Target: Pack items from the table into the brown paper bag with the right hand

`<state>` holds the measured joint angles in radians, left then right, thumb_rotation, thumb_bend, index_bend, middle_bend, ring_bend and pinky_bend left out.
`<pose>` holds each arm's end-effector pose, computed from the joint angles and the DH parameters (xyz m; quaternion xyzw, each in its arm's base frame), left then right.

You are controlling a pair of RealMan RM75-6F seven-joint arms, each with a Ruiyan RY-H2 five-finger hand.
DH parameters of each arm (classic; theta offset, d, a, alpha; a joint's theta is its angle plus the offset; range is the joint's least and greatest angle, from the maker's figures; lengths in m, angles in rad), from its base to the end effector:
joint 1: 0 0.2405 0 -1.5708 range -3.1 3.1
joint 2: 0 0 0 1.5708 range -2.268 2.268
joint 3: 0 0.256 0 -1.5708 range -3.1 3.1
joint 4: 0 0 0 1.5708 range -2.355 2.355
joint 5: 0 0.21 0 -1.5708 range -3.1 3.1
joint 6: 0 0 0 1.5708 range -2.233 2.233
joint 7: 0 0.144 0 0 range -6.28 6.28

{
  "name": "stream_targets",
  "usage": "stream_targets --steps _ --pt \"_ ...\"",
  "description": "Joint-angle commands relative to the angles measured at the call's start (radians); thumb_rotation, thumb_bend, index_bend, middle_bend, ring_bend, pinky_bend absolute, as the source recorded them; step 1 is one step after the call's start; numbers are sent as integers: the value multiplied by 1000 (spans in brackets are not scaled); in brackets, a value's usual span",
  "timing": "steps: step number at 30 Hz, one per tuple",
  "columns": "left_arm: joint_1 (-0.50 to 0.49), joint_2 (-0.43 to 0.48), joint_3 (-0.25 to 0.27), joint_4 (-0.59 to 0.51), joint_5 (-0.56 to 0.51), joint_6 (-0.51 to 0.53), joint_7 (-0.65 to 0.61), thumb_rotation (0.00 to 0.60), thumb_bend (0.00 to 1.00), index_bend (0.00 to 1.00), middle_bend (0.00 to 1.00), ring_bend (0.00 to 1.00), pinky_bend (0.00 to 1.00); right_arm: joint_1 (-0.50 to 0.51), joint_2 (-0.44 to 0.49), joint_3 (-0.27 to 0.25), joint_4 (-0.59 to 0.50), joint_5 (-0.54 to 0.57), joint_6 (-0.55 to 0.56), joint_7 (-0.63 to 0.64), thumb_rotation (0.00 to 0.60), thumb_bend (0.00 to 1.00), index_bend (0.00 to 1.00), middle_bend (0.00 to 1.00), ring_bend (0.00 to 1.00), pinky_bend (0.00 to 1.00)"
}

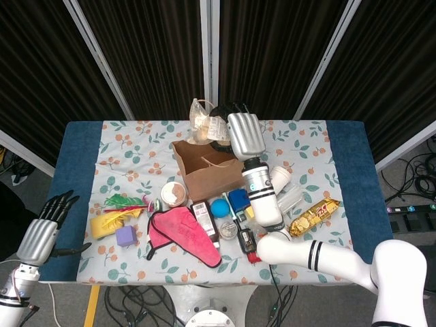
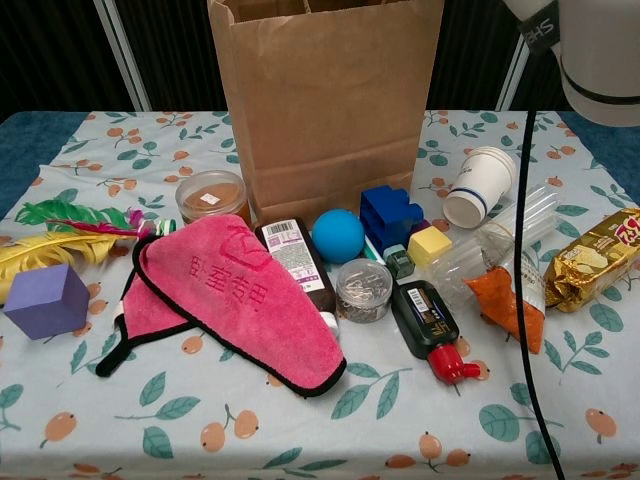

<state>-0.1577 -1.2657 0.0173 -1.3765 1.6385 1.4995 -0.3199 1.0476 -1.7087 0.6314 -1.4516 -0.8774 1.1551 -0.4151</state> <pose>-0.3157 0.1915 0.1171 -0.6125 -0.4248 -0.4708 0.4720 0.0281 -0.4177 0.0438 0.5607 -0.3945 0.5968 0.4170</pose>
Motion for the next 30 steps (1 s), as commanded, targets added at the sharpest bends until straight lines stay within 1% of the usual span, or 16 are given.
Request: stream_targets --steps 1,4,10,15,18,20,22,24,30 --pt "-4 -2 -1 2 1 -3 -2 445 0 61 67 27 69 -4 -10 -5 11 14 0 39 600 207 466 398 247 192" --pt "-9 -5 -1 1 4 -6 -3 444 0 61 66 27 69 -17 -1 -11 -1 17 9 63 600 175 468 396 247 192" --pt "-10 -8 4 -1 9 -4 -2 444 0 61 66 27 69 -49 23 -26 -44 26 34 86 600 162 471 395 247 192" --pt "-9 -7 10 -1 15 0 -3 445 0 61 66 28 69 -77 39 -50 -83 23 39 114 600 126 468 387 244 193" --pt "-9 -7 10 -1 17 5 -2 444 0 61 67 28 69 -84 50 -60 -100 21 22 134 600 58 419 365 218 169" --pt "-9 -6 9 -1 16 7 -2 446 0 61 67 28 69 -86 60 -67 -111 19 5 143 600 10 335 331 165 113" --pt "-8 -5 9 -2 15 8 -3 442 0 61 67 28 69 -86 71 -70 -121 13 -7 154 600 0 268 291 118 66" --pt "-9 -4 8 -3 13 8 -4 441 0 61 67 28 69 -87 77 -72 -129 4 -10 167 600 0 220 262 86 37" --pt "-11 -3 8 -6 14 9 -5 443 0 61 67 27 69 -91 85 -66 -138 -13 23 176 600 0 204 248 70 19"
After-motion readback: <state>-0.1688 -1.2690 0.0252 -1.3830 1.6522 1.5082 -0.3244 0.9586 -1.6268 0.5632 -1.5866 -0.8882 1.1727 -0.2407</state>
